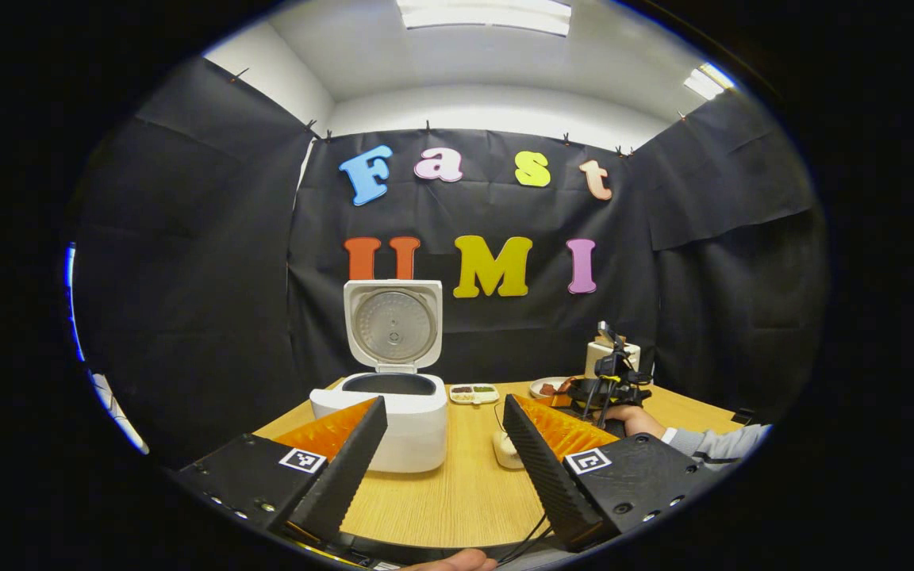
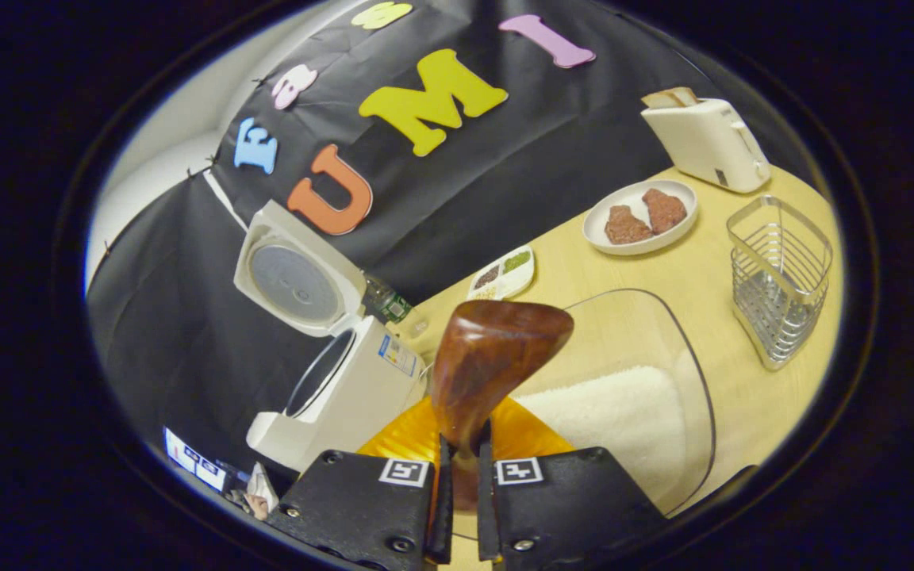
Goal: Close the left gripper, press the button to open the rice cooker; take a wooden spoon from the chopstick holder with the right hand, scoop a spoonful of rice and pour it into the rice cooker, then put the wooden spoon back into the chopstick holder.
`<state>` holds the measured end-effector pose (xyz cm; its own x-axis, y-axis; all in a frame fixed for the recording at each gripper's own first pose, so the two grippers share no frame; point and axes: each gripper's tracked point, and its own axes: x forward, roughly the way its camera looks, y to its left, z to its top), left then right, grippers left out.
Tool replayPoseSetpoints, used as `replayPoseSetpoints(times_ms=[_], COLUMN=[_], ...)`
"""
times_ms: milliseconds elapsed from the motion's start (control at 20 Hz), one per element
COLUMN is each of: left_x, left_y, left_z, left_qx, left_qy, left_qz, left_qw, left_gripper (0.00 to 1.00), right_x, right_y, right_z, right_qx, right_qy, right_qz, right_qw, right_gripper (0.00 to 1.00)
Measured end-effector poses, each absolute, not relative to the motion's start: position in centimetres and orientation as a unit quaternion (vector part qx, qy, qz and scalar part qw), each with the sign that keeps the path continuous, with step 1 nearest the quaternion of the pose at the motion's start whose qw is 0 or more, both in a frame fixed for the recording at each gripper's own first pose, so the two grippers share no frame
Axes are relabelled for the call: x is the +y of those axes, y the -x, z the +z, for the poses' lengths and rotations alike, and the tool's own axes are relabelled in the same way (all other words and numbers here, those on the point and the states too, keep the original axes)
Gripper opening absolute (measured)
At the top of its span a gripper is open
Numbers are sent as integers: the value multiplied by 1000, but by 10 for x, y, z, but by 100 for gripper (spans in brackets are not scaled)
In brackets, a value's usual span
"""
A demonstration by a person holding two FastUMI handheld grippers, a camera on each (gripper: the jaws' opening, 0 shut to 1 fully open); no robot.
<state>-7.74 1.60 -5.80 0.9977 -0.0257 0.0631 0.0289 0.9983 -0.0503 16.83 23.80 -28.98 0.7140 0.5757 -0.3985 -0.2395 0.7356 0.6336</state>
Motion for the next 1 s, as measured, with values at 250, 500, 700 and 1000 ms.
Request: replayPoseSetpoints(times_ms=[250, 500, 700, 1000], left_x=[4, -7, -36, -32], left_y=[80, 87, 92, 93], left_z=[-58, -55, -62, -72], left_qx=[-30, -31, -18, -8], left_qy=[52, 14, 0, -34], left_qz=[-37, -27, -60, -42], left_qw=[997, 999, 998, 999], left_gripper=[94, 94, 94, 95], right_x=[207, 168, 154, 178], right_y=[-175, -182, -183, -170], right_z=[-251, -222, -199, -166], right_qx=[243, 204, 199, 204], right_qy=[-358, -481, -641, -617], right_qz=[220, 203, 196, 231], right_qw=[874, 828, 715, 724], right_gripper=[17, 17, 17, 17])
